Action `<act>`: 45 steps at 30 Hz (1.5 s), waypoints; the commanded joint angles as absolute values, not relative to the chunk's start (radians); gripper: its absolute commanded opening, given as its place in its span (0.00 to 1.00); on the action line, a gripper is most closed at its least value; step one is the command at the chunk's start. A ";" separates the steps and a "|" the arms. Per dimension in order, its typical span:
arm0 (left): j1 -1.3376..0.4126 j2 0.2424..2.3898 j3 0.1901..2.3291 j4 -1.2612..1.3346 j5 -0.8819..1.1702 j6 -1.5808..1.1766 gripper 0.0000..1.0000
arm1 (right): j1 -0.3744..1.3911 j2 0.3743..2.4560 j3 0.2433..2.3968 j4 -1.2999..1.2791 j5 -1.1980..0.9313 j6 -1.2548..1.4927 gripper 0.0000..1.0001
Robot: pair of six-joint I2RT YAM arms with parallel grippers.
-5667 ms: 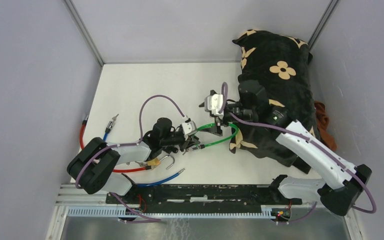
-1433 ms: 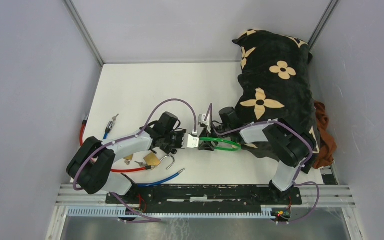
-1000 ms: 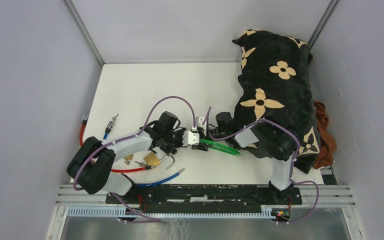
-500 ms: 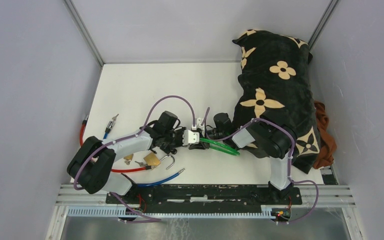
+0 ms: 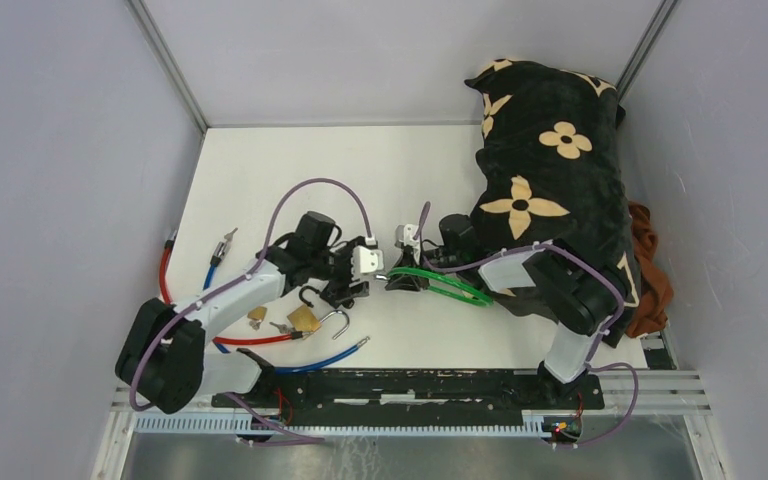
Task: Lock with the key
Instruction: Lock the lock.
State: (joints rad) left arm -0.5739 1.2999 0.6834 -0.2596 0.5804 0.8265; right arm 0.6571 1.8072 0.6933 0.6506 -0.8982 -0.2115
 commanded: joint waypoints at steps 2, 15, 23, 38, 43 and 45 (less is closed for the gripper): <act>-0.426 1.211 0.794 -0.436 0.733 0.779 0.74 | 0.632 1.666 0.718 0.406 -0.960 -0.324 0.00; -0.411 1.101 0.859 -0.507 0.950 0.508 0.70 | 0.652 1.459 0.829 0.002 -0.956 -0.375 0.00; -0.426 1.094 0.858 -0.404 1.002 0.396 0.69 | 0.670 1.414 0.879 -0.071 -0.955 -0.358 0.00; -0.610 0.724 0.470 0.102 0.665 1.176 0.64 | 0.686 1.373 0.900 -0.018 -0.864 -0.222 0.00; -0.662 0.803 0.486 0.097 0.590 1.144 0.58 | 0.693 1.380 0.907 -0.022 -0.865 -0.221 0.00; -0.666 0.837 0.501 0.094 0.558 1.135 0.51 | 0.696 1.376 0.904 -0.024 -0.864 -0.221 0.00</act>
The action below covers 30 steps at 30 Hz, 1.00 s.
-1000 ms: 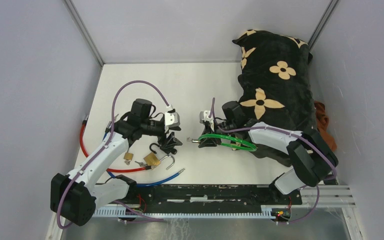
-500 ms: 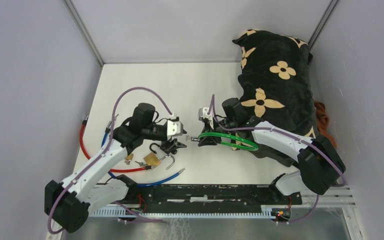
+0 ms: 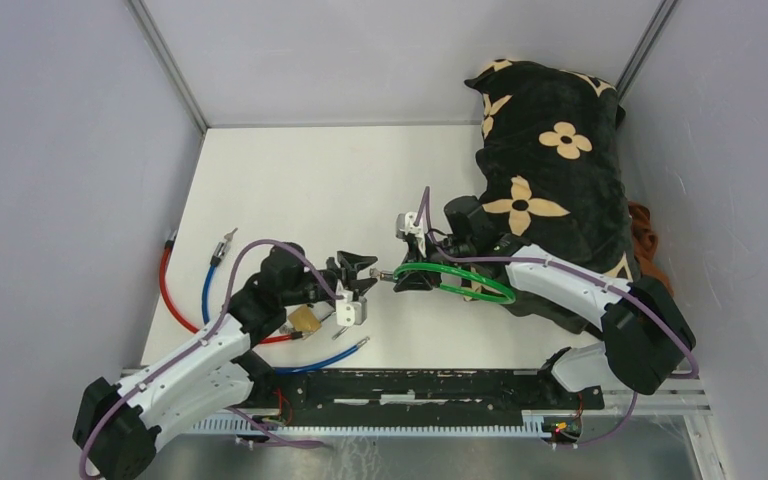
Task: Lock with the key
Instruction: Lock the lock.
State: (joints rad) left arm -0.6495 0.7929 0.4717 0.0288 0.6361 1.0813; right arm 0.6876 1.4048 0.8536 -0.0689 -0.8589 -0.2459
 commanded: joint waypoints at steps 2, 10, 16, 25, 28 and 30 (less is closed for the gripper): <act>-0.667 0.871 0.515 0.079 0.530 1.135 0.48 | 0.697 1.374 0.905 -0.026 -0.864 -0.222 0.00; -0.679 0.905 0.550 0.008 0.551 1.137 0.04 | 0.700 1.377 0.920 -0.026 -0.874 -0.229 0.00; -0.683 0.907 0.623 -0.178 0.633 1.061 0.02 | 0.700 1.383 0.936 -0.042 -0.867 -0.254 0.00; -0.684 1.022 0.758 -0.367 0.675 0.533 0.02 | 0.698 1.392 0.990 -0.098 -0.845 -0.330 0.00; -0.684 1.036 0.763 -0.388 0.773 0.411 0.02 | 0.698 1.401 1.008 -0.119 -0.841 -0.364 0.00; -0.683 1.053 0.769 -0.396 0.819 0.339 0.02 | 0.700 1.405 1.020 -0.132 -0.834 -0.385 0.00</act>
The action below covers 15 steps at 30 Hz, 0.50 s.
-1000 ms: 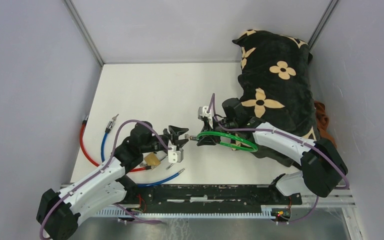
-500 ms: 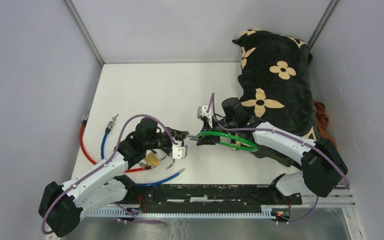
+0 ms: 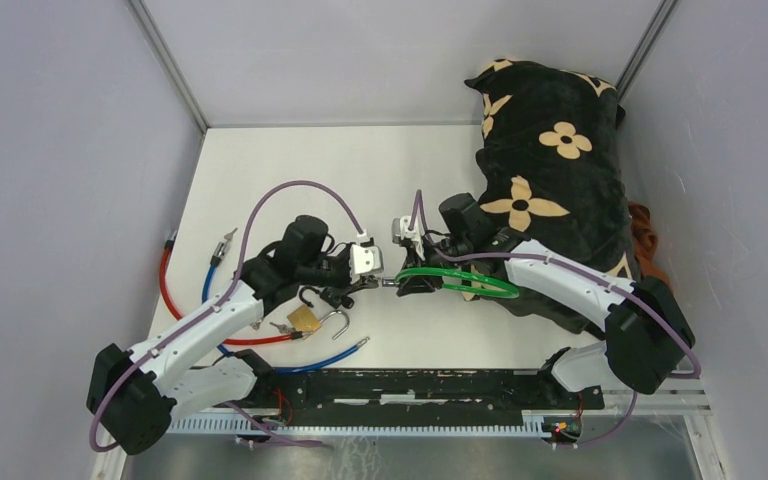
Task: Lock with the key
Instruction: Lock the lock.
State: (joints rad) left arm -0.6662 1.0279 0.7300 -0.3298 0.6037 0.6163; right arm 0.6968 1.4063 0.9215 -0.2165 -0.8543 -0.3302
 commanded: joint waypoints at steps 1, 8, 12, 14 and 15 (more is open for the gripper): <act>-0.683 1.060 0.772 -0.396 0.835 0.309 0.02 | 0.699 1.406 1.027 -0.136 -0.829 -0.391 0.00; -0.663 1.093 0.763 -0.302 0.903 0.043 0.02 | 0.699 1.396 1.044 -0.106 -0.847 -0.396 0.00; -0.641 1.102 0.740 -0.204 0.938 -0.075 0.02 | 0.699 1.385 1.031 -0.068 -0.845 -0.387 0.00; -0.632 1.109 0.726 -0.164 0.952 -0.123 0.02 | 0.699 1.386 1.030 -0.054 -0.836 -0.387 0.00; -0.628 1.115 0.718 -0.140 0.962 -0.152 0.02 | 0.699 1.386 1.031 -0.046 -0.834 -0.386 0.00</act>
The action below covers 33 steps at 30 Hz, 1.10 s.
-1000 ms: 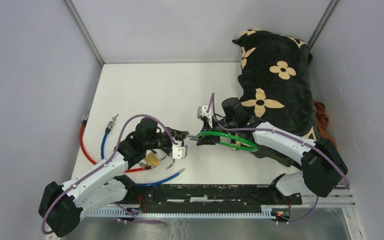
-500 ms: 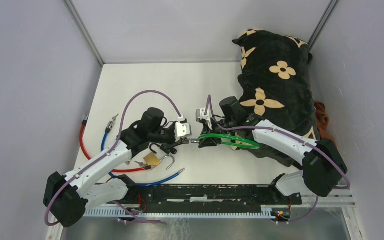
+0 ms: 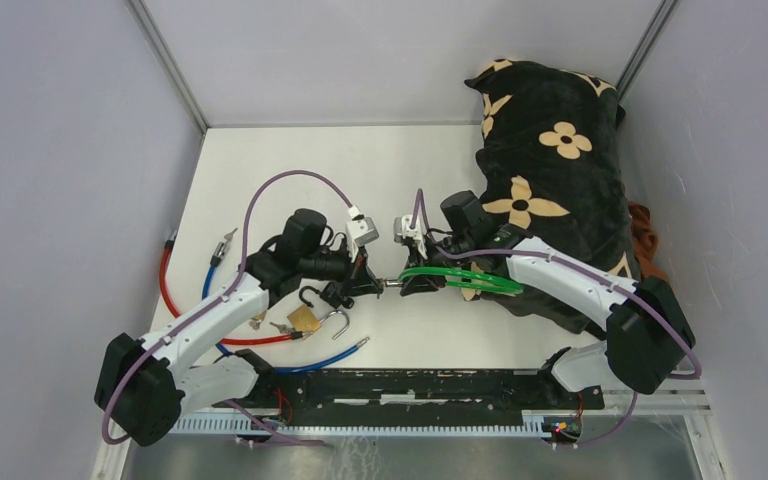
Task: Lock with the key
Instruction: Lock the lock.
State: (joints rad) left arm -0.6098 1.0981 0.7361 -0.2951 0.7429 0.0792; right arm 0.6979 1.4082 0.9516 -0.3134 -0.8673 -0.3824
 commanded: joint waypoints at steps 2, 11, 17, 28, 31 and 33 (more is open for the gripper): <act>-0.620 1.128 0.699 -0.099 0.978 -0.209 0.02 | 0.699 1.388 1.030 -0.026 -0.831 -0.384 0.00; -0.605 1.146 0.649 0.026 1.020 -0.328 0.02 | 0.698 1.398 1.036 -0.018 -0.796 -0.430 0.00; -0.604 1.147 0.635 0.091 1.005 -0.350 0.02 | 0.695 1.428 1.045 -0.038 -0.850 -0.453 0.00; -0.604 1.041 0.711 -0.378 0.875 0.416 0.55 | 0.636 1.432 0.974 -0.079 -0.884 -0.462 0.00; -0.604 1.020 0.729 -0.472 0.753 0.579 0.63 | 0.634 1.429 0.955 -0.082 -0.877 -0.459 0.00; -0.604 0.995 0.731 -0.494 0.660 0.651 0.67 | 0.634 1.426 0.951 -0.092 -0.871 -0.459 0.00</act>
State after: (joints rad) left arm -0.5907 1.0416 0.6979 -0.3107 0.7738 0.3489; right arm 0.6521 1.4357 0.9501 -0.1982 -0.9039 -0.4511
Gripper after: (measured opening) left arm 0.639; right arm 0.286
